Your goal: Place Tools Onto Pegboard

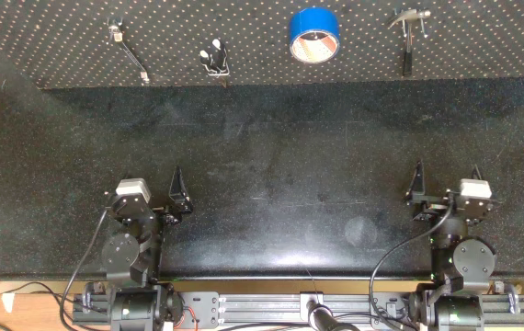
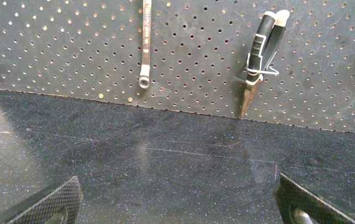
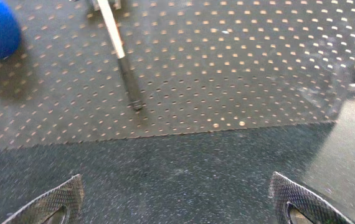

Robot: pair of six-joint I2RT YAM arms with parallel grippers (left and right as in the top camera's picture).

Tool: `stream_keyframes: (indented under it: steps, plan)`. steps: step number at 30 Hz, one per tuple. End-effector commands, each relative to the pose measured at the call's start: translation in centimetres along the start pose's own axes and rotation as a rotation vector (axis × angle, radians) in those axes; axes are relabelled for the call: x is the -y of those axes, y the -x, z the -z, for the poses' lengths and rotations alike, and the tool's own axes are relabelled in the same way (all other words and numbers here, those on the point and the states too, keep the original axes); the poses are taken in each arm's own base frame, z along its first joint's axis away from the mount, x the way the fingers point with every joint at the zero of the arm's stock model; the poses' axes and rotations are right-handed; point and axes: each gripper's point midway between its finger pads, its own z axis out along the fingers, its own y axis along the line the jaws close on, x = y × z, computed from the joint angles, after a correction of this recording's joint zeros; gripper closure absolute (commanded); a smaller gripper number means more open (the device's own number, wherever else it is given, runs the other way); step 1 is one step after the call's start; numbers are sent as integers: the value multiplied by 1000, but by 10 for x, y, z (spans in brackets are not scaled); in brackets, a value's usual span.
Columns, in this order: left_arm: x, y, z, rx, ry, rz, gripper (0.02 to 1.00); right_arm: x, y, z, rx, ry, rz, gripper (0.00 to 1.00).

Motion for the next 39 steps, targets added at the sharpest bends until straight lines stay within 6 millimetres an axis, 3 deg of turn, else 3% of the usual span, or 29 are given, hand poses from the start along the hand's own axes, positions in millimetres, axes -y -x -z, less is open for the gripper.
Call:
stream_keyframes:
  steps: [1, 5, 9, 19, 39]
  plan:
    - [-1, -2, 0, -4, 6, 8, 25, -2, -2, 0, -2, 24, 96, 27]
    - [-1, -2, 0, -4, 6, 8, 23, 20, -2, 1, -7, -65, 89, 27]
    - [-1, -2, 0, -4, 6, 8, 23, 3, -1, 0, -3, 5, 74, 27]
    - [-1, -2, 0, -4, 6, 8, 23, -16, -1, 1, -1, 80, 27, 27]
    - [-1, -2, 0, -4, 6, 8, 23, -16, -1, 1, -1, 80, 27, 27]
